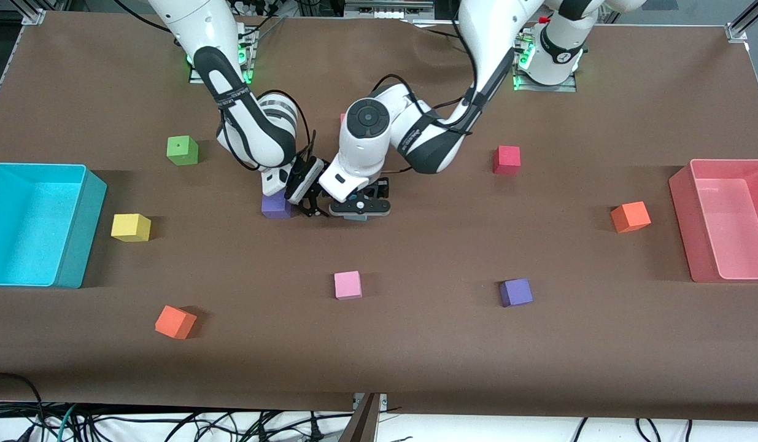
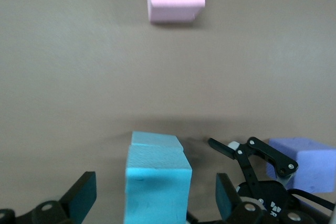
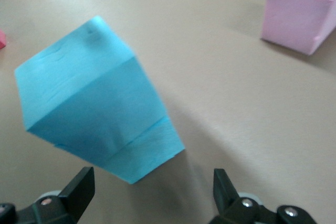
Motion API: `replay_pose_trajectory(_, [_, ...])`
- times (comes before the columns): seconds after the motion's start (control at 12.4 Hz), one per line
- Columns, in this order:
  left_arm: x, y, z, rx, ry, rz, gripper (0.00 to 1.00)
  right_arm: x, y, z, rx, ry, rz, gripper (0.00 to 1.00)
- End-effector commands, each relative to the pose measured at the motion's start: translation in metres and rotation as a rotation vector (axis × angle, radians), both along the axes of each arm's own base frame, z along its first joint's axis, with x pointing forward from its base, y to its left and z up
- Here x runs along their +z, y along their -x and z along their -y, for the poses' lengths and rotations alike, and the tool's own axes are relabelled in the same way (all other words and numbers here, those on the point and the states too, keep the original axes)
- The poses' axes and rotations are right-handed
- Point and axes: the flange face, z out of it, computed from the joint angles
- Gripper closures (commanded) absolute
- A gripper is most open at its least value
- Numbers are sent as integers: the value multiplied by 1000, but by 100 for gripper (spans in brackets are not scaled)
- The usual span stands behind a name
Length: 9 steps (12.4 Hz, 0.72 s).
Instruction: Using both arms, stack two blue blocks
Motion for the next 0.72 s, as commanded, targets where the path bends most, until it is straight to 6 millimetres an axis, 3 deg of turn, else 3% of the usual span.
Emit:
replay_pose_trajectory(0.0, [54, -30, -52, 95, 39, -51, 0, 25, 11, 14, -8, -17, 16, 0])
replay_pose_trajectory(0.16, [98, -58, -121, 171, 4, -106, 0, 42, 15, 29, -49, -52, -3, 0])
replay_pose_trajectory(0.32, [144, -73, -193, 249, -8, -150, 0, 58, 18, 31, -117, -89, -52, 0])
replay_pose_trajectory(0.64, [225, -78, -352, 229, -39, -200, 0, 87, 18, 44, -264, -230, -204, 0])
